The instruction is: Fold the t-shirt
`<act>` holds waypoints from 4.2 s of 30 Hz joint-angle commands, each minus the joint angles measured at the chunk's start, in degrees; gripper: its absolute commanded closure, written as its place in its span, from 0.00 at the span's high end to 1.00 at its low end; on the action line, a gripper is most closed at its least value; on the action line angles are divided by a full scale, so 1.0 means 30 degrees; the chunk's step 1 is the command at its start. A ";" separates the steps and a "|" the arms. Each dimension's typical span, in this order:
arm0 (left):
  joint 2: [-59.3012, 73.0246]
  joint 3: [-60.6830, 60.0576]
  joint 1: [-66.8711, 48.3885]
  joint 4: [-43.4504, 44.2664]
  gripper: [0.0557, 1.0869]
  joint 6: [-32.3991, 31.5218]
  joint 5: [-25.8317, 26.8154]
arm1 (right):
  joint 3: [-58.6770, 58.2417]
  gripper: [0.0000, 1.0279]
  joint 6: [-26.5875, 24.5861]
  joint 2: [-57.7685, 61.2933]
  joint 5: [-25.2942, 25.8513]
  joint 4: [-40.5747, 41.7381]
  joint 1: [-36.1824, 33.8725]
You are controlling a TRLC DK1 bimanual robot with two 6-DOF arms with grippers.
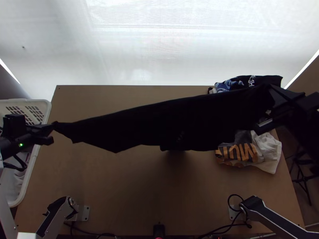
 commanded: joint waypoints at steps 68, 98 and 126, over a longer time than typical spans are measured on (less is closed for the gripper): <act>0.8415 -0.2574 -1.0856 -0.3446 0.95 0.8441 -0.5716 | -0.5562 0.03 0.0908 0.3998 -0.1961 0.3623 0.1440; 1.4069 -0.4977 -1.5426 0.1271 0.91 0.2230 -0.3226 | -0.5649 0.03 0.0820 0.3998 -0.1932 0.3770 0.0708; 1.2927 -0.5035 -1.4430 0.5050 0.03 0.0648 -0.3841 | -0.6411 0.03 0.0761 0.3910 -0.1961 0.4473 0.0854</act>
